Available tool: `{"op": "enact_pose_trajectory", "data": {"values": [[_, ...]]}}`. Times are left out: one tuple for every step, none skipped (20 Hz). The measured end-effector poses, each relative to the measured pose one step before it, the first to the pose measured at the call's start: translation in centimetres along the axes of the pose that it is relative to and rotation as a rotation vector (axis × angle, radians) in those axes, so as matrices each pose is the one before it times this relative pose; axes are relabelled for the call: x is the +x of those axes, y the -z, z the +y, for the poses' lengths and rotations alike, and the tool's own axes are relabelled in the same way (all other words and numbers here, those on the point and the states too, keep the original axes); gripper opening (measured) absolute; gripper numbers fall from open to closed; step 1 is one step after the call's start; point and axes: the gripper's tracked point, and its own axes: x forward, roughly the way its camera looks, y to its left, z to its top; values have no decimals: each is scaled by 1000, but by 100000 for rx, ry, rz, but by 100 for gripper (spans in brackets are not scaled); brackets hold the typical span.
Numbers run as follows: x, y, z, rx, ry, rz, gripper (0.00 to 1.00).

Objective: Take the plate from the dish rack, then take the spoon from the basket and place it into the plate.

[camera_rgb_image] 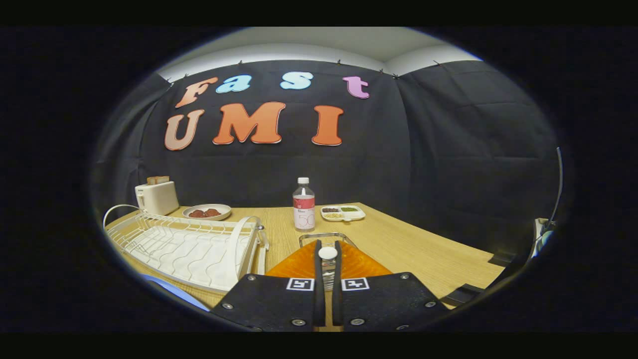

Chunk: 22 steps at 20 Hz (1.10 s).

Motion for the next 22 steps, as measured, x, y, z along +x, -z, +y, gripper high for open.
{"op": "enact_pose_trajectory", "data": {"values": [[-275, -424, -40, -214, 12, -1123, 6], [-334, -506, -172, -569, -85, -752, 6], [-446, -552, -58, -275, -305, -952, 5], [-552, -563, -82, 40, -612, -1015, 5], [-495, -691, 10, 142, -634, -1026, 5], [-529, -690, -76, 219, -592, -974, 5], [-577, -605, 24, 329, -677, -1160, 5], [-639, -787, 104, 292, -1007, -1059, 5], [-640, -565, 151, 305, -1109, -825, 5], [-738, -509, 372, 508, -1794, -897, 5], [-648, -554, 430, 570, -1630, -767, 5], [-692, -421, 335, 307, -1537, -562, 5], [-685, -449, 401, 237, -1586, -622, 5], [-722, -328, 558, 168, -1863, -228, 5], [-853, -376, 719, 342, -2147, -338, 5], [-748, -347, 730, 135, -2244, -360, 5], [-789, -284, 743, 113, -2266, -373, 5], [-850, -275, 637, 224, -2026, -504, 5], [-593, -263, 858, -86, -1845, -455, 5], [-643, -177, 804, -5, -1748, -489, 5], [-569, 27, 892, 24, -2221, -242, 5], [-449, 142, 1012, 434, -2523, 458, 5]]}}
